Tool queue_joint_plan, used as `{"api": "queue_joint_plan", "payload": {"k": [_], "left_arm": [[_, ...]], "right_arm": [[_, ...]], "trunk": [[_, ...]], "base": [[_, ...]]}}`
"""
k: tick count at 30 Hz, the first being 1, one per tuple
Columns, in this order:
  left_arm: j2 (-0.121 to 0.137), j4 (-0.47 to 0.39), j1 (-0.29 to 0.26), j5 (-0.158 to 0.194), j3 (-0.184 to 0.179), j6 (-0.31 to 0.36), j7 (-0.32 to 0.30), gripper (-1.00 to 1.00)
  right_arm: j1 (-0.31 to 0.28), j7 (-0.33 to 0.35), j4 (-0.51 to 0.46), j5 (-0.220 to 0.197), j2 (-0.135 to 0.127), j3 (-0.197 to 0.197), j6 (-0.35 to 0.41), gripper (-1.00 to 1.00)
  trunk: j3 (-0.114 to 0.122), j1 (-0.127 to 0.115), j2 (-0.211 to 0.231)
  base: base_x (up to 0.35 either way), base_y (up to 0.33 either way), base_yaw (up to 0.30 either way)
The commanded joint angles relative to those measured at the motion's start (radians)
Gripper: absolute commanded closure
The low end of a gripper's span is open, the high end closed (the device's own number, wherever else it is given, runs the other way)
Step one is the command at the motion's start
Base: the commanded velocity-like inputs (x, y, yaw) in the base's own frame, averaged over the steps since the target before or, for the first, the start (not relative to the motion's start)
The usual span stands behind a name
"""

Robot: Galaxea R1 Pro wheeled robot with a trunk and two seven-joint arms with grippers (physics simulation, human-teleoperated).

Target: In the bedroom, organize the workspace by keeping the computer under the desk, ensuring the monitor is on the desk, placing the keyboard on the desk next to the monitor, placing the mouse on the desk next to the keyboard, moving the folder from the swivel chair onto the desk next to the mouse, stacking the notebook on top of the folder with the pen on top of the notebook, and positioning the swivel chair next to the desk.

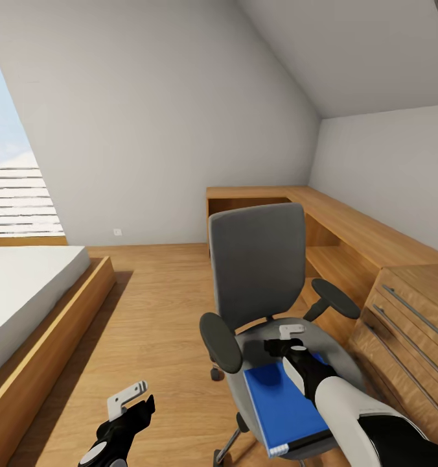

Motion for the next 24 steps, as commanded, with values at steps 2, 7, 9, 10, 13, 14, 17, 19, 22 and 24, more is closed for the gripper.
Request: {"api": "queue_joint_plan", "payload": {"k": [2, 7, 9, 10, 13, 14, 17, 19, 22, 24], "left_arm": [[0.001, -0.002, 0.000, 0.006, -0.002, 0.003, 0.007, -1.00], [0.001, -0.002, 0.000, 0.007, -0.002, 0.003, 0.007, -1.00], [0.001, -0.002, 0.000, 0.007, -0.002, 0.003, 0.007, -1.00], [0.001, -0.002, 0.000, 0.007, -0.002, 0.003, 0.007, -1.00], [0.001, -0.002, 0.000, 0.007, -0.002, 0.003, 0.007, -1.00], [0.001, -0.002, 0.000, 0.007, -0.002, 0.003, 0.007, -1.00], [0.001, -0.002, 0.000, 0.007, -0.002, 0.003, 0.007, -1.00], [0.001, -0.002, 0.000, 0.007, -0.002, 0.003, 0.007, -1.00], [0.001, -0.002, 0.000, 0.007, -0.002, 0.003, 0.007, -1.00], [0.001, -0.002, 0.000, 0.006, -0.002, 0.004, 0.007, -1.00]], "right_arm": [[0.000, -0.004, -0.002, 0.004, 0.000, 0.002, 0.008, -1.00], [0.000, -0.004, -0.002, 0.004, 0.000, 0.002, 0.022, -1.00], [0.000, -0.004, -0.002, 0.006, 0.000, 0.003, 0.029, -1.00], [0.000, -0.004, -0.002, 0.008, 0.000, 0.003, 0.032, -1.00], [0.000, -0.004, -0.002, 0.013, 0.000, 0.005, 0.040, -1.00], [0.000, -0.004, -0.002, 0.014, 0.000, 0.006, 0.041, -1.00], [0.000, -0.004, -0.003, 0.016, 0.002, 0.007, 0.044, -1.00], [0.000, -0.004, -0.003, 0.017, 0.003, 0.007, 0.047, -1.00], [0.000, -0.004, -0.004, 0.017, 0.005, 0.008, 0.052, -1.00], [0.000, -0.004, -0.005, 0.017, 0.005, 0.009, 0.063, -1.00]], "trunk": [[-0.001, 0.000, 0.000], [-0.001, 0.000, 0.000], [-0.001, 0.000, 0.000], [-0.001, 0.000, 0.000], [-0.001, 0.000, 0.000], [-0.001, 0.000, 0.000], [-0.001, 0.000, 0.000], [-0.001, 0.000, 0.000], [-0.001, 0.000, 0.000], [-0.001, 0.000, 0.000]], "base": [[0.000, -0.016, 0.000], [0.000, -0.008, 0.000], [0.000, -0.003, 0.000], [0.000, -0.002, 0.000], [0.000, -0.001, 0.000], [0.000, 0.000, 0.000], [0.000, 0.000, 0.000], [0.000, 0.000, 0.000], [0.000, 0.000, 0.000], [0.000, 0.000, 0.000]]}}
